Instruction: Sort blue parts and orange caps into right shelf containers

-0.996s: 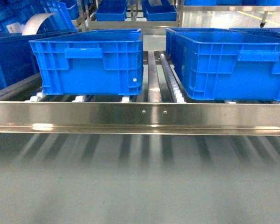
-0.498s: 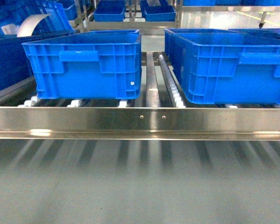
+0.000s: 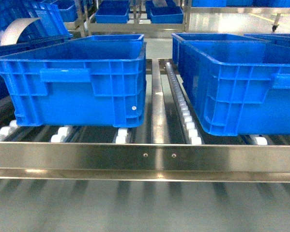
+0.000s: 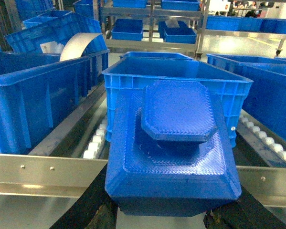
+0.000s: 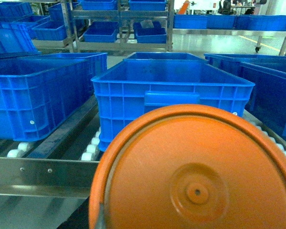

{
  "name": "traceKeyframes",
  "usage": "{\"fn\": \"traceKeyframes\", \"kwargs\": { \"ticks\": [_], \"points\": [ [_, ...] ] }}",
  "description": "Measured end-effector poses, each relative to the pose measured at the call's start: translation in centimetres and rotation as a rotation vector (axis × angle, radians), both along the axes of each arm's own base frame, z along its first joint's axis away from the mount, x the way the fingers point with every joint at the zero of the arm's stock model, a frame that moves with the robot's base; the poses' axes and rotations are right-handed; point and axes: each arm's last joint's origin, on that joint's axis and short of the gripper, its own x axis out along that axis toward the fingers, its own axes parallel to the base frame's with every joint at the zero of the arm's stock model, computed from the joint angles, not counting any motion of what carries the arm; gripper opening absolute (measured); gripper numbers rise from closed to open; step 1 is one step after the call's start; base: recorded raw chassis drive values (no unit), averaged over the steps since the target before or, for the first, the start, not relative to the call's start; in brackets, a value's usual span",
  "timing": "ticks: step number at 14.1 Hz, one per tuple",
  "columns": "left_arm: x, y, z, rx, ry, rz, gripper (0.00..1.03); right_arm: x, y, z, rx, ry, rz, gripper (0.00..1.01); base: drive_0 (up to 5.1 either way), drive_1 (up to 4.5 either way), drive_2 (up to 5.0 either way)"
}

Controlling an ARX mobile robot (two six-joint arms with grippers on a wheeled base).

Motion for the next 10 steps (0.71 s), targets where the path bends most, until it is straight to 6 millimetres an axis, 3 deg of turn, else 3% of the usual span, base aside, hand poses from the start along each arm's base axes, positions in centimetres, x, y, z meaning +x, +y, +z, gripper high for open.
{"fn": "traceKeyframes", "kwargs": {
  "ticks": [6, 10],
  "points": [
    [0.00, 0.00, 0.00, 0.000, 0.000, 0.000, 0.40, 0.00, 0.00, 0.00, 0.000, 0.000, 0.000, 0.44, 0.0, 4.11, -4.1],
    [0.00, 0.00, 0.01, 0.000, -0.001, 0.001, 0.40, 0.00, 0.00, 0.00, 0.000, 0.000, 0.000, 0.44, 0.0, 0.00, 0.0]
  ]
}}
